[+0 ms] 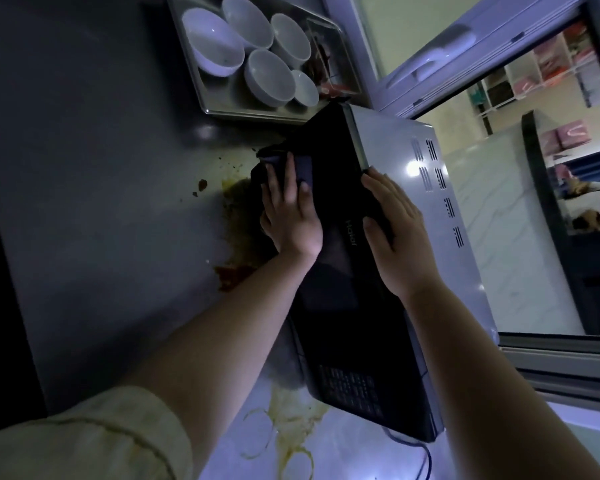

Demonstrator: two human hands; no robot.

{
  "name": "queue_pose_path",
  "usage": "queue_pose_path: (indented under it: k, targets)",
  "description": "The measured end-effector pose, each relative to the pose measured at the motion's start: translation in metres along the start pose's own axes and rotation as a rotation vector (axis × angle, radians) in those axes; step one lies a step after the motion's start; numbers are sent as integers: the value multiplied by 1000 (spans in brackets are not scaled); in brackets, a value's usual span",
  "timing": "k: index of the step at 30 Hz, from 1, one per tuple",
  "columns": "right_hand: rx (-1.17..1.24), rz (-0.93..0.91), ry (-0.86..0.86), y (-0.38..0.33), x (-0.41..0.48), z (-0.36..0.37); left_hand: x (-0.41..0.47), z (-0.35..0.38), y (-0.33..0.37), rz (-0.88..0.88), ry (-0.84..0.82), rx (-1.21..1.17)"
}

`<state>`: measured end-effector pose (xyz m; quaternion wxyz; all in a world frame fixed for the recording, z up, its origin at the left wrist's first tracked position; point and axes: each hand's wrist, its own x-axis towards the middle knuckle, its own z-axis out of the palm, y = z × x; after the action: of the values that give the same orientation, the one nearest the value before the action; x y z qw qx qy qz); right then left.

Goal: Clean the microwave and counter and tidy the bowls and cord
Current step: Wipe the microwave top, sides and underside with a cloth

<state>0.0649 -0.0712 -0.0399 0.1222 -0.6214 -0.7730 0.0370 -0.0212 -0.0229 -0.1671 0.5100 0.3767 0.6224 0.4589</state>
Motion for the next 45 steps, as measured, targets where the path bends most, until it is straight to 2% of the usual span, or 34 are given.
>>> queue_pose_path:
  k: [10, 13, 16, 20, 23, 26, 30, 33, 35, 41, 45]
  targets:
    - [-3, -14, 14, 6, -1, 3, -169, 11, -56, 76, -112, 41]
    - [-3, -18, 19, 4, -2, 3, -143, 11, -57, 41, -83, 32]
    - [12, -19, 25, 3, -2, 3, -75, 6, -43, -63, -32, 46]
    - [22, -12, 28, 4, -2, 3, 14, -4, -21, -14, -10, 8]
    - [32, -10, 31, 4, -1, 3, 29, -2, -9, -64, 30, -31]
    - [30, -19, 37, 4, -1, 3, -10, 3, -12, -16, 32, 1]
    - [31, -24, 36, 6, 0, 4, -132, 11, -40, 118, -24, 35]
    - [40, -21, 49, 5, -1, 3, -230, 17, -59, 80, -107, 33]
    - [45, -14, 45, 2, -2, 4, -250, 20, -69, 73, -141, 23]
    - [29, -10, 32, 2, -3, 4, -154, 12, -69, -32, -74, 74]
    - [27, -4, 35, 0, -2, 4, -62, 5, -47, 38, 4, 99]
